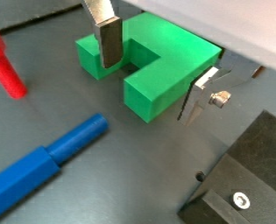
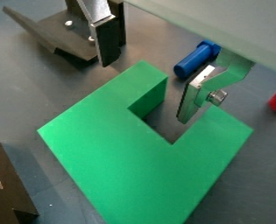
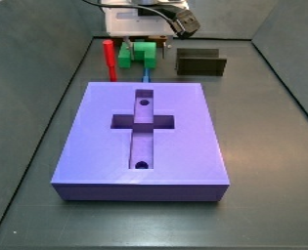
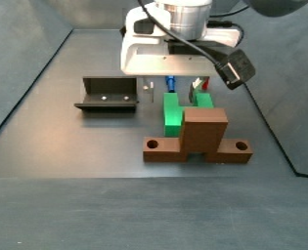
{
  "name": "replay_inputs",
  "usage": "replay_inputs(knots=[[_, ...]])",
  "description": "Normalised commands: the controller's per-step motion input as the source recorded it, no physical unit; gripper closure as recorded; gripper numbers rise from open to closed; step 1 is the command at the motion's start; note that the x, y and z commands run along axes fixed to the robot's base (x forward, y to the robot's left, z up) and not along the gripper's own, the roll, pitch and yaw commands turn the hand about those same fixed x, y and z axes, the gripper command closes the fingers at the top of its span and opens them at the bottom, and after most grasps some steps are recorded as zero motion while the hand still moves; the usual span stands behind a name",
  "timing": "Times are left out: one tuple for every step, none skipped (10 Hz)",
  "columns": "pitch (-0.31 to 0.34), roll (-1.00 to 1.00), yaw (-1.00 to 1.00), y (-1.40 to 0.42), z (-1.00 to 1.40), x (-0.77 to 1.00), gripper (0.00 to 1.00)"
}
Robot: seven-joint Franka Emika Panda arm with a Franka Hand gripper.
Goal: Pick up the green object. Move up. Place the green object on the fixture. Regrasp the green object. Move to above the board. Insert the green object.
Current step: Pick up the green object.
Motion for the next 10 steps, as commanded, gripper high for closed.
replay_inputs(knots=[[0.0,-0.09,-0.03,0.01,-0.13,0.0,0.0],[0.0,-0.13,-0.01,0.0,-0.09,0.01,0.0],[0.0,-0.09,-0.04,-0.02,-0.03,0.01,0.0],[0.0,-0.08,-0.17,0.0,-0.05,0.0,0.0],[-0.01,-0.04,-0.21,0.0,-0.14,0.0,0.0],[0.0,-0.02,-0.21,0.0,-0.21,0.0,0.0],[-0.01,0.0,-0.19,0.01,-0.24,0.0,0.0],[0.0,-0.04,-0.11,0.06,-0.22,0.0,0.0],[0.0,-0.04,-0.01,0.04,-0.18,0.0,0.0],[0.0,-0.06,0.0,0.09,-0.15,0.0,0.0]])
